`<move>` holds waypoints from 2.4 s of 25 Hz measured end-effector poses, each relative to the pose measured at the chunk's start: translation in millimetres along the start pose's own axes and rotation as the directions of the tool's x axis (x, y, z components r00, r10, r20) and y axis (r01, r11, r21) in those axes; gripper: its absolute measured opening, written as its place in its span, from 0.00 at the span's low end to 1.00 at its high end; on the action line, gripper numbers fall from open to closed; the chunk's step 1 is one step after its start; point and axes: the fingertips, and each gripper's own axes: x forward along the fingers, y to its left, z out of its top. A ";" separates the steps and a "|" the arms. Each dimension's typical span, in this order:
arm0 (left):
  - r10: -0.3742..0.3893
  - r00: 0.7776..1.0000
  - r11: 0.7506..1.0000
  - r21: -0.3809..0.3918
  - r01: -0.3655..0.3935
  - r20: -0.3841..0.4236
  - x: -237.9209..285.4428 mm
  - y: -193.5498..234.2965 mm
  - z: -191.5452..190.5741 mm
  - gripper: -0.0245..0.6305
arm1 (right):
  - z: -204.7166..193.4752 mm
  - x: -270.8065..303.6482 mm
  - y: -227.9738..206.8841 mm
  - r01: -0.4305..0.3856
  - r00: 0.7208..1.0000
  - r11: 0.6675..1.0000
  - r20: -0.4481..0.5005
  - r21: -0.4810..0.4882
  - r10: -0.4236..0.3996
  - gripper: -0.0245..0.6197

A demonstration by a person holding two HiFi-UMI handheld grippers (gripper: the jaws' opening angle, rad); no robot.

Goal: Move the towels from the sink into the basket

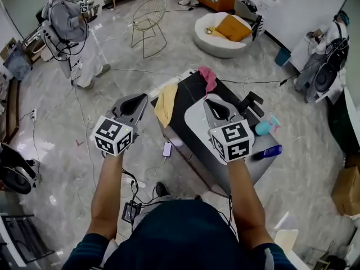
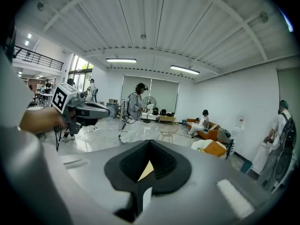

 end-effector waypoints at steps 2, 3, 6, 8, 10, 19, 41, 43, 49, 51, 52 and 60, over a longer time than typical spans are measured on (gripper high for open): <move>-0.018 1.000 1.000 -0.002 0.018 -0.004 4.2 16.8 -4.9 0.05 | 2.9 14.1 3.1 0.016 1.000 1.000 -0.005 0.005 -0.016 0.05; -0.026 1.000 1.000 -0.003 0.026 -0.004 6.2 24.2 -7.1 0.05 | 3.7 20.5 4.2 0.024 1.000 1.000 -0.007 0.006 -0.024 0.05; -0.048 0.999 0.999 -0.004 0.048 -0.005 10.7 45.5 -12.1 0.05 | 6.3 38.6 7.9 0.046 0.999 0.999 -0.013 0.012 -0.046 0.05; -0.061 0.998 0.998 -0.006 0.061 -0.007 12.5 60.1 -15.4 0.05 | 8.7 50.3 12.2 0.060 0.998 0.998 -0.020 0.015 -0.059 0.05; -0.072 0.997 0.997 -0.011 0.072 -0.009 14.2 74.0 -19.4 0.05 | 11.3 61.3 16.7 0.070 0.997 0.997 -0.024 0.016 -0.070 0.05; -0.094 0.995 0.994 -0.056 0.091 -0.042 47.5 114.4 -47.0 0.05 | 1.0 103.2 17.9 0.063 0.997 0.998 -0.051 0.025 -0.061 0.05; -0.119 0.945 0.978 -0.200 0.058 -0.305 212.4 191.0 -200.9 0.05 | -125.2 261.0 -19.5 -0.114 0.969 0.987 -0.206 0.112 0.135 0.05; -0.125 0.941 0.974 -0.220 0.056 -0.315 228.4 199.3 -217.1 0.05 | -140.8 275.8 -19.9 -0.128 0.964 0.985 -0.218 0.118 0.152 0.05; -0.157 0.918 0.955 -0.293 0.047 -0.364 263.7 206.3 -272.3 0.05 | -185.9 302.1 -5.3 -0.176 0.941 0.972 -0.264 0.159 0.213 0.05; -0.167 0.908 0.951 -0.307 0.045 -0.385 276.0 207.4 -292.2 0.05 | -203.8 309.5 -1.3 -0.187 0.929 0.968 -0.290 0.170 0.231 0.05; -0.176 0.903 0.947 -0.319 0.045 -0.393 282.1 207.5 -302.2 0.05 | -212.7 312.9 0.8 -0.194 0.923 0.965 -0.301 0.174 0.240 0.05; -0.289 0.859 0.869 -0.493 0.050 -0.423 322.9 200.1 -374.6 0.17 | -281.8 325.4 34.5 -0.267 0.858 0.936 -0.386 0.228 0.338 0.09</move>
